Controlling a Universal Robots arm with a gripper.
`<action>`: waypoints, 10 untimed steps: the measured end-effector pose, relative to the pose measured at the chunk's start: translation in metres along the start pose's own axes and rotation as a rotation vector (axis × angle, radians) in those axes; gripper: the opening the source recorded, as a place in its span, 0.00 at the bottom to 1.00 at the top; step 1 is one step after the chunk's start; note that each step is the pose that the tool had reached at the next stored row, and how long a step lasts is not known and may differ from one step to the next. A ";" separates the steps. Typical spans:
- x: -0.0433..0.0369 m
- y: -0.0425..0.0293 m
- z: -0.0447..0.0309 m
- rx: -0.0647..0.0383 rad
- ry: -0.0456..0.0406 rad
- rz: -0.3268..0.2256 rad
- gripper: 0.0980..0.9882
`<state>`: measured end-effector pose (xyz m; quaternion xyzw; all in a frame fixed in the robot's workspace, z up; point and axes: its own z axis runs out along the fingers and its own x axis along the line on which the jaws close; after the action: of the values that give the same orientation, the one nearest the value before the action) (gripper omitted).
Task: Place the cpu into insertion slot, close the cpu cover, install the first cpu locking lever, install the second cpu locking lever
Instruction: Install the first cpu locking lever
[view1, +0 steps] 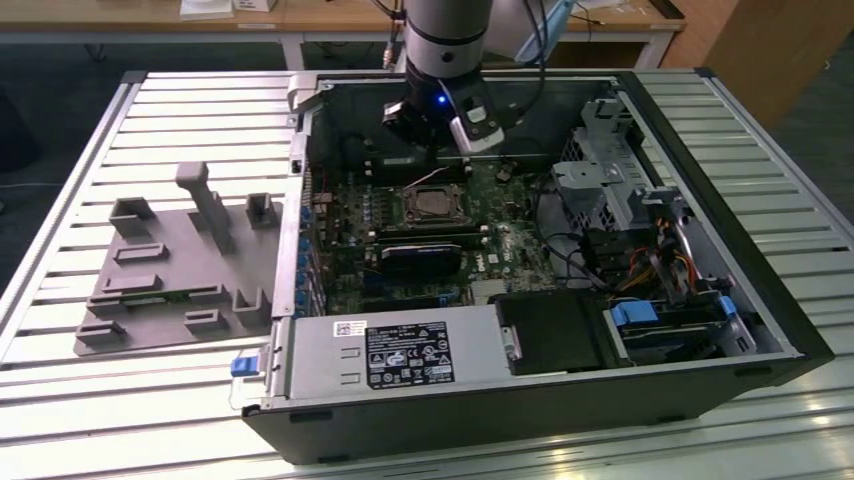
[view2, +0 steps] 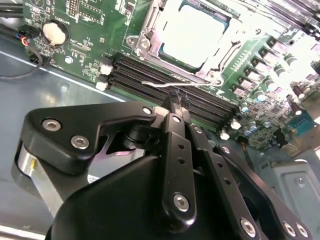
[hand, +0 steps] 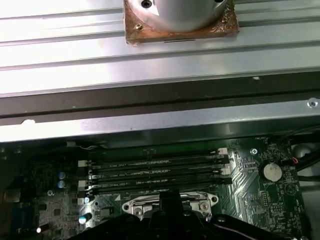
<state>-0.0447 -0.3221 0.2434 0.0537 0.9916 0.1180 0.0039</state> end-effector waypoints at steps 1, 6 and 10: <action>0.0007 -0.0003 0.0007 -0.001 -0.0065 -0.002 0.00; 0.0059 -0.0017 0.0041 -0.003 -0.0411 -0.010 0.00; 0.0088 -0.0030 0.0084 -0.003 -0.0580 -0.014 0.00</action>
<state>-0.0536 -0.3221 0.2345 0.0502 0.9912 0.1180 0.0335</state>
